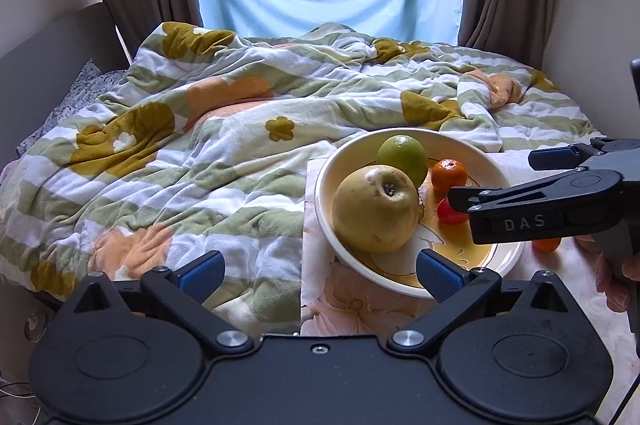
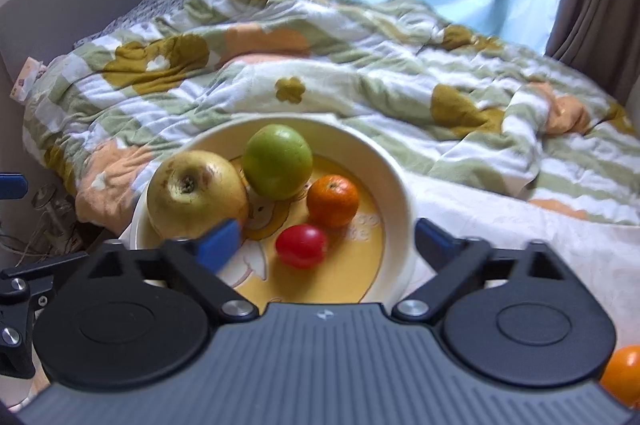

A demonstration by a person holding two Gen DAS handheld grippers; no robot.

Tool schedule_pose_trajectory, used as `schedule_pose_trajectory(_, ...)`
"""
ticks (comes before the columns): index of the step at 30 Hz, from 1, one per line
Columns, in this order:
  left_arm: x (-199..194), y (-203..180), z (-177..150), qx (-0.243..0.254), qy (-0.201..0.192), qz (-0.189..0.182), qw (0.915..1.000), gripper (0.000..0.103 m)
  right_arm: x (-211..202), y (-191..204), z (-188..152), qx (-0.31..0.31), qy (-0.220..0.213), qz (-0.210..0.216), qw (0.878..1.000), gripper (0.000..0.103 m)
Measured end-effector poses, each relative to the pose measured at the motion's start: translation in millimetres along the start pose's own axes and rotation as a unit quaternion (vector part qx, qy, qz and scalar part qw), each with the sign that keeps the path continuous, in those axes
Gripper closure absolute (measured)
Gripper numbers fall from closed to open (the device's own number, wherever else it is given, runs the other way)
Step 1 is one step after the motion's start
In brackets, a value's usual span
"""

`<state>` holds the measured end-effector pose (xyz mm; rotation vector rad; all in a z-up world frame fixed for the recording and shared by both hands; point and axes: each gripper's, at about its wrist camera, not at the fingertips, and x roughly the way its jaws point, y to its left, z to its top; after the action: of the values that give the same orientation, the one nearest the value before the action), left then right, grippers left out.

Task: Organize fruits
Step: 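Open both tools to release the tomato and pear in the dish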

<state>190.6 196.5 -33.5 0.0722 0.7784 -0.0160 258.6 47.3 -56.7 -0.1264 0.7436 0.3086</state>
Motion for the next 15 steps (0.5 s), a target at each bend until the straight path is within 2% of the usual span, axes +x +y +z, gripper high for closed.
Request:
schedule_pose_trajectory(9, -16.2, -2.8, 2.2, -0.002, -0.005, -0.010, 0.9999, 0.000, -29.9, -4.6, -0.9, 0.010, -0.009, -0.023, 1.000, 0.000)
schedule_pose_trajectory(15, -31.4, -11.7, 6.0, 0.022, -0.009, -0.011, 0.9997, 0.000, -62.1, -8.3, -2.4, 0.015, -0.008, -0.043, 0.999, 0.000)
